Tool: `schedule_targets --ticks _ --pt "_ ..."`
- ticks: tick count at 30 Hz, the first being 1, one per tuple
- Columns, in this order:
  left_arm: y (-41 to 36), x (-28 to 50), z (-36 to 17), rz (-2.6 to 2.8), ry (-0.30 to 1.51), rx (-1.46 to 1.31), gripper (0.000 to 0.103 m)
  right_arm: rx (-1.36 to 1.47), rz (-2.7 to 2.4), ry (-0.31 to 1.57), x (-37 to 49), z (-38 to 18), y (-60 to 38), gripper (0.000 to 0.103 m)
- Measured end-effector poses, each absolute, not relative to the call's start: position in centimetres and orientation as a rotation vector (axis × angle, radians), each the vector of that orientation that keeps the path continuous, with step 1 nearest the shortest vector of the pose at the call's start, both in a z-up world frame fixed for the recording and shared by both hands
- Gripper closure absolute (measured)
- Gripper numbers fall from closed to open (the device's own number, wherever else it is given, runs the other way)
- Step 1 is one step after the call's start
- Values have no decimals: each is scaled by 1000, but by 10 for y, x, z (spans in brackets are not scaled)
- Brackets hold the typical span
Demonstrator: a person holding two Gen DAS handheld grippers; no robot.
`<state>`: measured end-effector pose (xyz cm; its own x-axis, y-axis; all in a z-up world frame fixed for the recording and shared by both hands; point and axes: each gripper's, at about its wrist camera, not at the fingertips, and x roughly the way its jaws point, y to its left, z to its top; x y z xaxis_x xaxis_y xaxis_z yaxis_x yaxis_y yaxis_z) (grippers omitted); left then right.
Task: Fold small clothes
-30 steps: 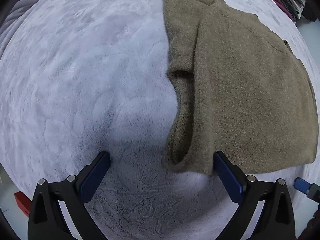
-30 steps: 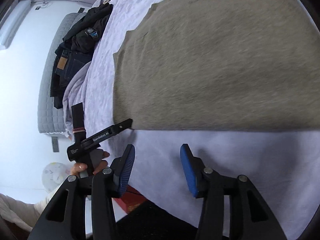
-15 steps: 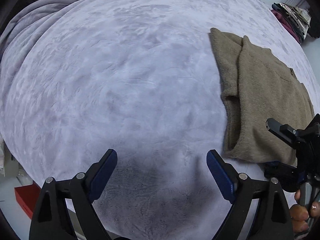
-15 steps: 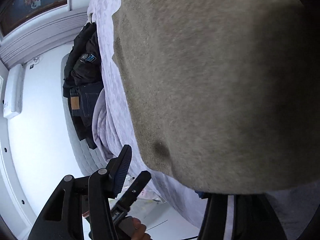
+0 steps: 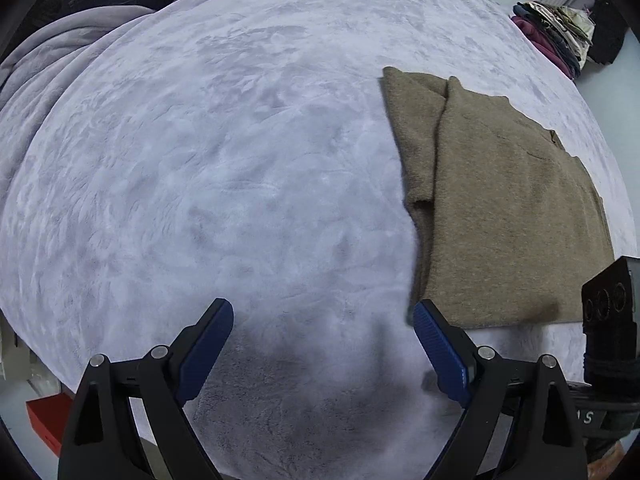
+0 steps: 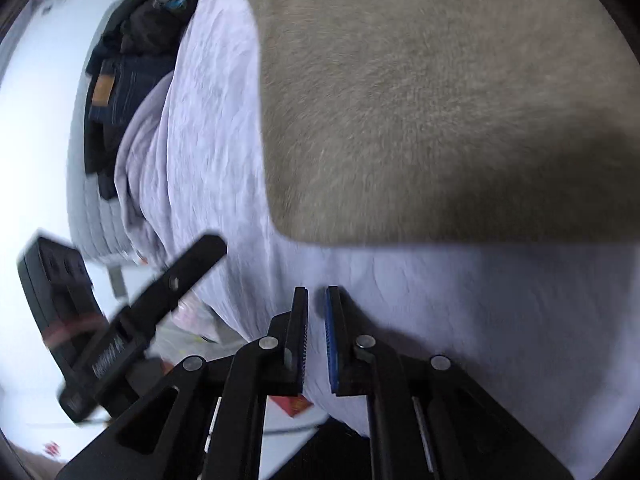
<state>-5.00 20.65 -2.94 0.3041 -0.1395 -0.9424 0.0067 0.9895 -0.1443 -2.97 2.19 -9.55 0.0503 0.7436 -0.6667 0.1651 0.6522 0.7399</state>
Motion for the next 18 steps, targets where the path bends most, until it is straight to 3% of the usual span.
schedule_targets --ticks 5,7,8,14,18 --pt "168 -34 -30 -177 1245 -89 11 603 420 1344 -30 -35 -30 91" --pt "157 -27 -41 -161 1270 -58 11 538 363 1282 -24 -17 -51 72" --pt "154 -24 -51 -142 1294 -35 11 502 328 1252 -22 -8 -65 69" --pt "158 -24 -68 -125 1353 -28 10 428 96 1340 -23 -37 -129 69" --pt "154 -24 -66 -122 1363 5 10 589 95 1333 -52 -55 -151 69"
